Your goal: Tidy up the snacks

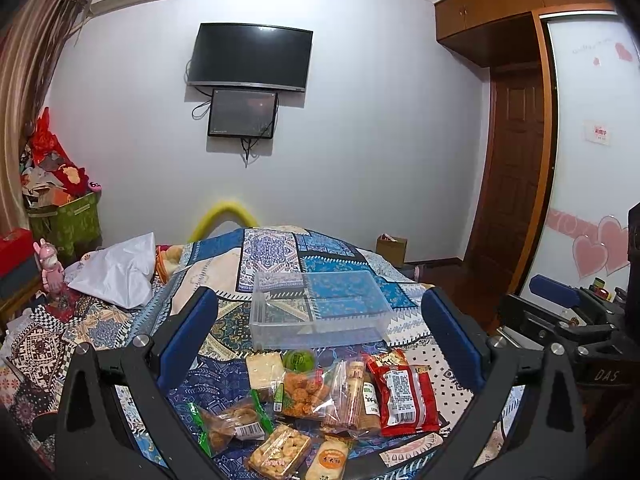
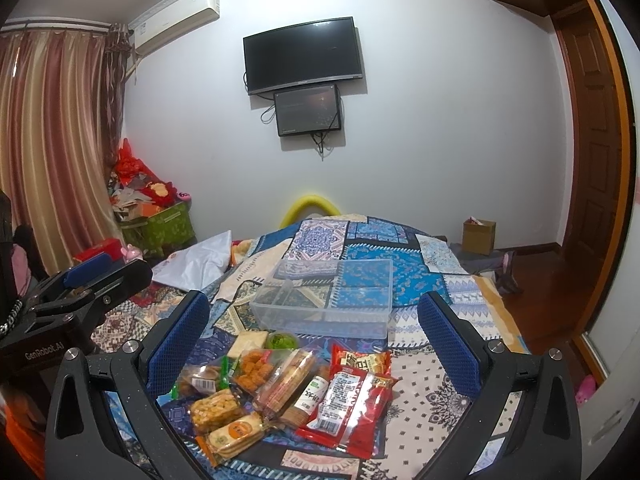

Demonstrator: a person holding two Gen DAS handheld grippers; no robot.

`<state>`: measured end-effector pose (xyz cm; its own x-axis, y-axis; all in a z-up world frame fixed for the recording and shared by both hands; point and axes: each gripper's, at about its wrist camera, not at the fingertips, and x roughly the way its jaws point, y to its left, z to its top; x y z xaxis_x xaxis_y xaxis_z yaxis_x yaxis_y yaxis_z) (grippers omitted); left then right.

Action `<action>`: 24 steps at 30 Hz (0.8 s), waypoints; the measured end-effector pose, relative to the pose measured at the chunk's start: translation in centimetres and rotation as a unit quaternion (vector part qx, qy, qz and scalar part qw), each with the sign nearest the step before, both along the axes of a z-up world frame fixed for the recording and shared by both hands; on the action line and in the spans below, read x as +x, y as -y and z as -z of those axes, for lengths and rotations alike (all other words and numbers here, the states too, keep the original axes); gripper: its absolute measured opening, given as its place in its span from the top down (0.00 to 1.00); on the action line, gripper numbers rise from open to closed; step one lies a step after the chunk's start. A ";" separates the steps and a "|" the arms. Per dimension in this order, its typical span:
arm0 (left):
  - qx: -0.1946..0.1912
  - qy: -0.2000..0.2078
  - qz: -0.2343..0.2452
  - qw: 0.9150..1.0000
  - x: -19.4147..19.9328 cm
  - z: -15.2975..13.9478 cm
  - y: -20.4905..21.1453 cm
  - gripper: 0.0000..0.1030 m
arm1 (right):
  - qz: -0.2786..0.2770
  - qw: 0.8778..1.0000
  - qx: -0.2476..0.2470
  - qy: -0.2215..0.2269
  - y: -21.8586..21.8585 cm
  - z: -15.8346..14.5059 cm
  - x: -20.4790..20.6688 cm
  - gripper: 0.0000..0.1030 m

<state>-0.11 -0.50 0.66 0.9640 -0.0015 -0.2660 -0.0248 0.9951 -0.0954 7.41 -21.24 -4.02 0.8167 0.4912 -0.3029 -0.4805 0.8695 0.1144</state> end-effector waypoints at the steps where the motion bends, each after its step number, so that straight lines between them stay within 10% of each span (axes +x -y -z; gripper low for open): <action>1: 0.000 -0.002 0.001 1.000 0.2 0.1 0.0 0.00 | 0.000 1.000 -0.001 -0.001 0.0 0.1 0.1 0.00; 16: -0.043 -0.079 0.000 0.996 4.4 4.6 -1.1 0.01 | 0.014 0.996 -0.006 -0.085 1.6 4.5 4.2 0.00; 24: -0.065 -0.165 0.007 0.984 8.6 9.5 -1.8 0.22 | 0.028 0.987 -0.021 -0.159 2.5 8.5 7.5 0.00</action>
<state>8.54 1.33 -8.81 0.8243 -0.0687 -0.5620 -0.0628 0.9754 -0.2113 14.94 -23.72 -12.49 0.7029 0.4292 -0.5672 -0.3764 0.9011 0.2154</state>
